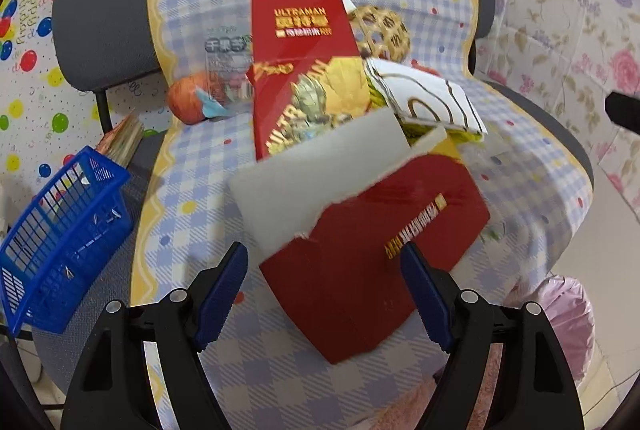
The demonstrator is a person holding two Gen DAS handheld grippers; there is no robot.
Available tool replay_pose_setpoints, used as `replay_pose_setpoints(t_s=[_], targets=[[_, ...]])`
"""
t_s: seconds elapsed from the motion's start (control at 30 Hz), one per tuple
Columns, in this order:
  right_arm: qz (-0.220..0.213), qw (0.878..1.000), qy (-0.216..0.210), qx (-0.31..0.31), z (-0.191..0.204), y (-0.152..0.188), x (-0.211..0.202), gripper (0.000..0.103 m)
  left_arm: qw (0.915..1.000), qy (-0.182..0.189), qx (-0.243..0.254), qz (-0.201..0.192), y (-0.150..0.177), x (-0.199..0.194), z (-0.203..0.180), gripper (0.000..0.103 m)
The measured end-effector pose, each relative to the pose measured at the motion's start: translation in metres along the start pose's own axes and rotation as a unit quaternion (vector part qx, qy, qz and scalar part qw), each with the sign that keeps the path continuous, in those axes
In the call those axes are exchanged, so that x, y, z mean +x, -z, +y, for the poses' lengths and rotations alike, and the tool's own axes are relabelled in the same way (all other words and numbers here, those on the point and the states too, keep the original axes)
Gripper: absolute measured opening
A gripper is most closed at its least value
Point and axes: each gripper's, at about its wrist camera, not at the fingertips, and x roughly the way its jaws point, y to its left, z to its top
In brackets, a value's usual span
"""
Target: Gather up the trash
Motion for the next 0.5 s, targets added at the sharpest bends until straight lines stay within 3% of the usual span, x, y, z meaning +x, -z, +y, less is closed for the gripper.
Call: replay_pose_setpoints(t_s=[0.07,0.13,0.2,0.4,0.5], targets=[[-0.003,1.000,-0.003,0.005,0.000,0.002,-0.001,0.065,0.9999,0.002,-0.002,0.015,0.004,0.005,-0.005,0.078],[0.000,1.000,-0.007,0.007,-0.001,0.003,0.000,0.059,0.9998,-0.003,-0.008,0.019,0.006,0.009,-0.008,0.078],[0.002,1.000,-0.007,0.003,0.001,0.005,0.001,0.058,0.9996,0.000,-0.017,0.020,0.005,0.009,-0.010,0.075],[-0.004,1.000,-0.008,-0.007,0.006,0.007,-0.005,0.058,0.9997,0.012,0.002,0.022,0.003,-0.002,-0.032,0.049],[-0.010,1.000,-0.003,-0.013,0.008,0.009,-0.009,0.058,0.9997,0.014,0.012,0.015,0.003,-0.011,-0.038,0.041]])
